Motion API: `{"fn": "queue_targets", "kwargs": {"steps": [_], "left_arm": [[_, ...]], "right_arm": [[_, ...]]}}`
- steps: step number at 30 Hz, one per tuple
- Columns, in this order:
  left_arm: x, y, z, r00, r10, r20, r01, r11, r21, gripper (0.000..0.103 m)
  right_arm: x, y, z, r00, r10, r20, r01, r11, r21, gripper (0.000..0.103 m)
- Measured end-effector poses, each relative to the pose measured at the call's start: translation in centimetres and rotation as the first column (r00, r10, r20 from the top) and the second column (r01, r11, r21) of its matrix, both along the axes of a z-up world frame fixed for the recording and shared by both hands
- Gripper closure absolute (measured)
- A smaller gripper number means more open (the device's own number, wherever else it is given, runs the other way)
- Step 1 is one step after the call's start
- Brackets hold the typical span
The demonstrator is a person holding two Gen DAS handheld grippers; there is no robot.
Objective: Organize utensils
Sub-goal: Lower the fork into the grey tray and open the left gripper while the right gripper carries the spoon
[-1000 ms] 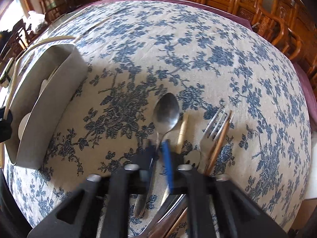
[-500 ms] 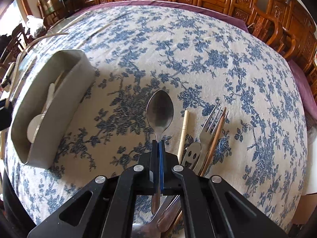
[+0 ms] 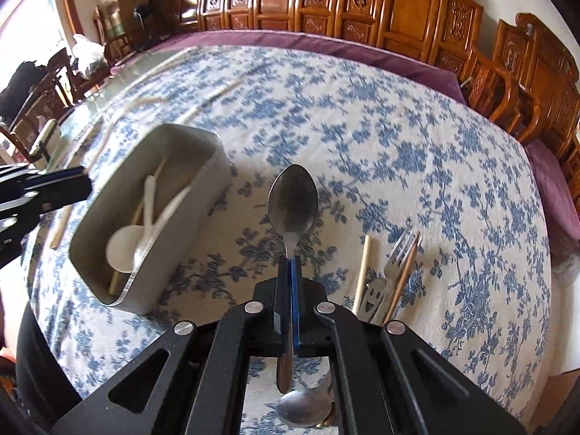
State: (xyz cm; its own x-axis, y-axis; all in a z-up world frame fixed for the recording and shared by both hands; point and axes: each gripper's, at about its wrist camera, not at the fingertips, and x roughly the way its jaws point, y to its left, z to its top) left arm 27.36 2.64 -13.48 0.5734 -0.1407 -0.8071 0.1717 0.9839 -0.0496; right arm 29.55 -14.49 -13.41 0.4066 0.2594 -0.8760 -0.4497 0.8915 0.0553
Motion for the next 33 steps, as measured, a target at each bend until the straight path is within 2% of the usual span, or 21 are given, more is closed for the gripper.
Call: {"fn": "queue_targets", "kwargs": {"steps": [9,18,24,28,33], "left_arm": [[1.3,2.7,-3.0,0.997,0.055,-0.061,-0.054,0.998,0.023,0.095],[2.1,3.1,-5.4,0.991,0.073,-0.110,-0.070,0.997,0.024,0.095],[1.6,3.7,-4.9,0.992,0.076,-0.105,-0.076,0.997,0.007,0.093],[0.8,4.7,-3.6,0.993,0.085,-0.081,-0.086,0.996,-0.005,0.086],[-0.3,6.2,-1.8,0.994,0.095,-0.047,-0.095,0.995,-0.009,0.085]], "right_arm": [[-1.3,2.2,2.9,0.998,0.053,0.044,-0.055,0.998,0.041,0.101],[-1.9,4.9,5.2,0.992,0.100,0.072,-0.106,0.992,0.075,0.101],[-2.1,6.4,5.9,0.989,0.123,0.078,-0.130,0.988,0.086,0.101],[-2.1,7.6,6.1,0.987,0.141,0.078,-0.148,0.984,0.097,0.101],[-2.1,9.7,6.1,0.984,0.164,0.072,-0.171,0.979,0.113,0.101]]}}
